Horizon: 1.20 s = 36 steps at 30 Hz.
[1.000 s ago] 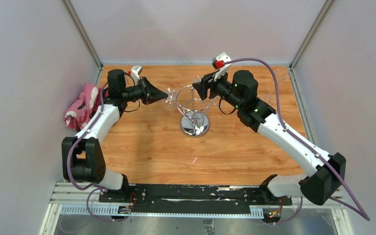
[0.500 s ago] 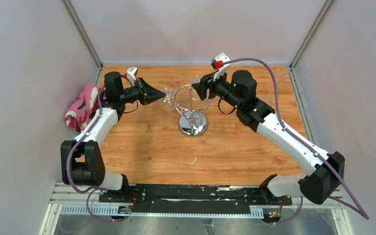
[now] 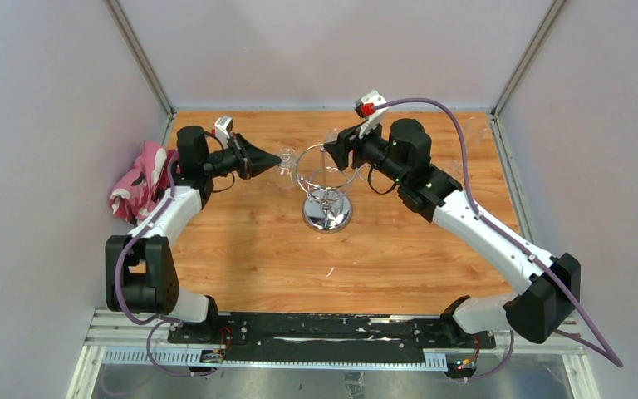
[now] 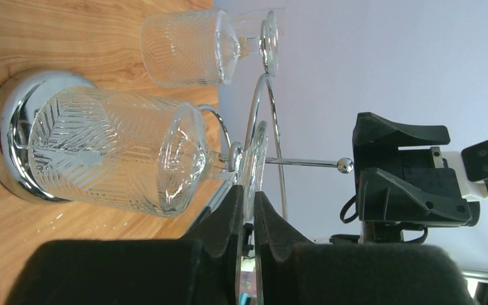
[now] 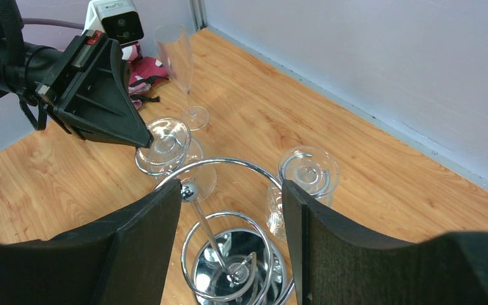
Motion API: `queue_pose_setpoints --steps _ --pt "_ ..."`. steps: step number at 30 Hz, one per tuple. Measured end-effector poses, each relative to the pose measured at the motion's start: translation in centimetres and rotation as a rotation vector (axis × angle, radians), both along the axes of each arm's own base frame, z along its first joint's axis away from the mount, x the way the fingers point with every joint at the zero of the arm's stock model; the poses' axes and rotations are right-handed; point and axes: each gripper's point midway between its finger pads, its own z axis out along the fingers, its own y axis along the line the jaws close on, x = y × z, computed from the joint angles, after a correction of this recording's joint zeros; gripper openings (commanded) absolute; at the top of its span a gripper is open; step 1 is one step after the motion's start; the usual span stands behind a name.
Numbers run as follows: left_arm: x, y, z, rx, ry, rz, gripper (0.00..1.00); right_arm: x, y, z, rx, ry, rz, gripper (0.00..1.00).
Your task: Take the wine glass off the wine glass rack
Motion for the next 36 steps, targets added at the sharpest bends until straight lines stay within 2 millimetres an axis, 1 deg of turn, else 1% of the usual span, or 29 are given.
queue_pose_setpoints --steps 8,26,29,33,36 --pt "0.4 0.9 0.3 -0.011 0.002 0.023 0.0 0.1 0.1 -0.1 0.001 -0.001 0.001 0.64" --pt "0.3 0.9 0.5 -0.024 0.014 0.025 0.0 0.2 0.5 -0.4 -0.001 0.004 0.011 0.64" --pt "0.0 0.9 0.8 -0.029 0.013 0.029 0.0 0.3 0.5 -0.7 -0.004 0.009 0.011 0.64" --pt "-0.6 1.2 1.9 -0.036 -0.011 0.037 0.0 0.3 0.6 -0.7 -0.003 0.01 0.014 0.64" --pt "-0.9 1.3 2.2 -0.039 -0.018 0.041 0.0 0.3 0.6 -0.7 -0.002 0.012 0.016 0.64"
